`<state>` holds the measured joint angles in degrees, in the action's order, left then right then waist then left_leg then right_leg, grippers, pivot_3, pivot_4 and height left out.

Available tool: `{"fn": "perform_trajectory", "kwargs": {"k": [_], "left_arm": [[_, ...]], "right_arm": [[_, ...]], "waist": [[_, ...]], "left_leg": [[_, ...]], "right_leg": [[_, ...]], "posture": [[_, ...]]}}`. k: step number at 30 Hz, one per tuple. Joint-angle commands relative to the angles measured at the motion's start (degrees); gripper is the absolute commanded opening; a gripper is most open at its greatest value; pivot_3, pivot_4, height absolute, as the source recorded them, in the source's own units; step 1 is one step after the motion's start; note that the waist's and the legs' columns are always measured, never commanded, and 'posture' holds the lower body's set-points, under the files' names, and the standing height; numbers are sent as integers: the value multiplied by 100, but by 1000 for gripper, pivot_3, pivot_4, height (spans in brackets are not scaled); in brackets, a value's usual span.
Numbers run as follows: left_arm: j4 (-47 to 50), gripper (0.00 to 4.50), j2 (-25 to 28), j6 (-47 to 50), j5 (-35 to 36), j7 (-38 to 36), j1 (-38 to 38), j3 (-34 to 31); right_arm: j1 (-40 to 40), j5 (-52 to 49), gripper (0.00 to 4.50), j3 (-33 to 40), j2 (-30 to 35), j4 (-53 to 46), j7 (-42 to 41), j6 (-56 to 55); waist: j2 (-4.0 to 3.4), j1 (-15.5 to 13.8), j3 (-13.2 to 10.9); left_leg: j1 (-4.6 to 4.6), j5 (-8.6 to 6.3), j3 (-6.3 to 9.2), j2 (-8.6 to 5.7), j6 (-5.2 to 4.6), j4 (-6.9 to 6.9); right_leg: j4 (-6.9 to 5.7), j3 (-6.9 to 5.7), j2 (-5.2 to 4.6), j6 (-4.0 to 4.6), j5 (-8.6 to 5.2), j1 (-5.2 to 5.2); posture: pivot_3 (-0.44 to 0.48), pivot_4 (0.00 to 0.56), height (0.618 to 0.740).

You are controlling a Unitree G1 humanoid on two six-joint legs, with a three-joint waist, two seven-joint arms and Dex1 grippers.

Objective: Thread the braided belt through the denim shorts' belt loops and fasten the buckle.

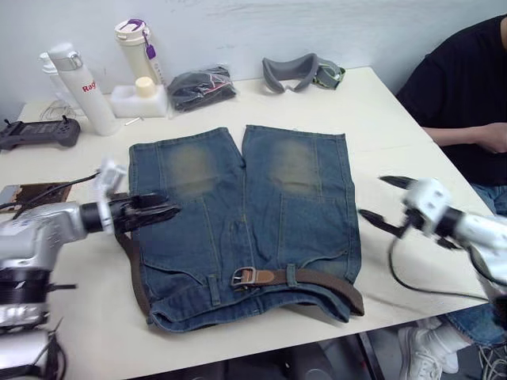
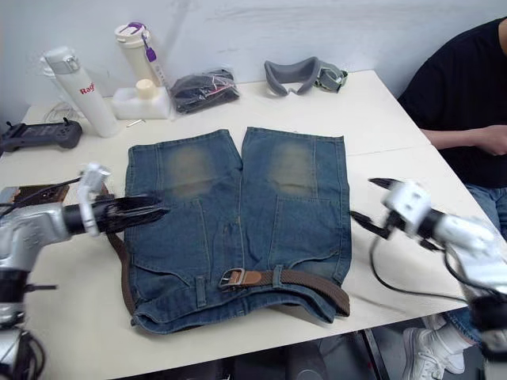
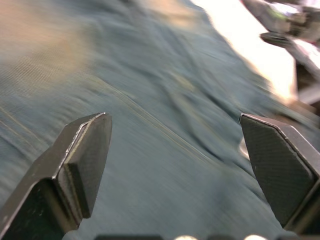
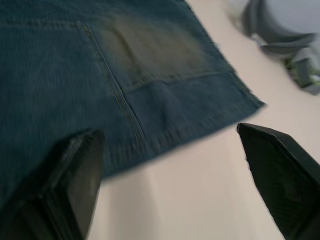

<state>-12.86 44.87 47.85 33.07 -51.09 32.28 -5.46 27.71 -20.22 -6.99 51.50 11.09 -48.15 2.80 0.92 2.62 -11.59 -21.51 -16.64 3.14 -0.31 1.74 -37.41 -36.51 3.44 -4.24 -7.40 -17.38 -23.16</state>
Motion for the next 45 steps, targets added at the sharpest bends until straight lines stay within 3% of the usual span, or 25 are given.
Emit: {"fn": "perform_trajectory", "kwargs": {"k": [1,5,9,12,15,20,22,23,24,27,31,38,43,45], "left_arm": [[-91,4437,-233,-146,-614,588,155,317],[-87,4437,-435,-21,-1149,988,289,742],[-173,4437,-281,-171,-1545,916,245,1045],[-20,4437,-147,-181,-1634,645,49,1229],[271,3590,-150,-182,-1662,560,-143,1313],[646,1542,-183,-76,-1607,518,-330,1188],[836,496,-162,25,-1495,462,-453,1046],[941,231,-158,107,-1396,421,-510,950],[1028,26,-165,184,-1303,387,-546,862],[1123,26,-418,506,-878,476,-379,350],[662,26,-895,350,-921,922,128,36],[-1395,26,-1714,-1077,-1616,1634,1520,201],[-3201,26,-2014,-2198,-2066,1767,2570,259],[-3578,0,-2057,-2369,-2188,1676,2727,335]], "right_arm": [[539,207,4500,-218,-210,-158,94,1551],[1045,283,4500,-523,-557,97,-210,2682],[1304,292,4500,-848,-707,391,-648,3848],[1247,574,4500,-1108,-751,673,-773,3937],[1082,708,3664,-1158,-917,817,-758,3988],[775,521,1468,-849,-1157,322,-724,4337],[614,537,330,-713,-1145,27,-727,4232],[555,531,72,-648,-1106,-142,-782,4127],[521,527,0,-588,-1077,-273,-836,4012],[781,569,0,-264,-1057,-330,-804,3626],[1607,1030,0,-91,-1274,609,-269,2743],[3377,1916,0,-259,-2025,3648,778,953],[4022,2401,0,-317,-2390,5398,1311,183],[4068,2484,904,-286,-2467,5735,1383,-18]], "waist": [[1,-76,1],[2,-158,1],[-1,-156,2],[17,-110,18],[22,-89,76],[56,-99,119],[63,-96,124],[63,-90,124],[63,-90,124],[51,-94,116],[31,-100,91],[30,-96,90],[30,-83,90],[30,-76,90]], "left_leg": [[-13,5,-6,-2,8,0],[-80,15,-13,-13,26,-4],[-77,17,-52,-49,1,-6],[-49,20,-46,-53,-6,-3],[6,16,-52,-51,-10,35],[42,-4,-40,-33,-17,36],[43,-11,-11,-19,-17,33],[44,-14,-9,-10,-16,30],[43,-16,-10,-10,-16,30],[40,-17,-9,-6,-15,31],[26,-13,-11,-16,-13,25],[-4,-5,-35,-48,-7,30],[-88,35,-60,-47,34,29],[-102,34,-63,-47,33,33]], "right_leg": [[-2,-1,0,1,0,-21],[-1,-13,1,4,0,-78],[-4,-8,-22,-3,4,-76],[0,-13,-25,-8,10,-43],[14,-8,-25,1,4,-4],[55,-23,-14,6,0,54],[59,-20,-17,5,0,57],[61,-18,-17,3,1,58],[62,-17,-18,1,2,58],[62,-19,-13,1,3,54],[56,-19,-15,-8,10,41],[57,-18,-24,-10,14,2],[45,-21,-23,-12,17,-82],[35,-22,-24,-12,17,-95]], "posture": [[0,150,740],[0,150,740],[0,150,740],[0,150,740],[0,150,740],[0,150,740],[0,150,740],[0,150,740],[0,150,740],[0,150,740],[0,150,740],[0,150,740],[0,150,740],[0,150,740]]}}
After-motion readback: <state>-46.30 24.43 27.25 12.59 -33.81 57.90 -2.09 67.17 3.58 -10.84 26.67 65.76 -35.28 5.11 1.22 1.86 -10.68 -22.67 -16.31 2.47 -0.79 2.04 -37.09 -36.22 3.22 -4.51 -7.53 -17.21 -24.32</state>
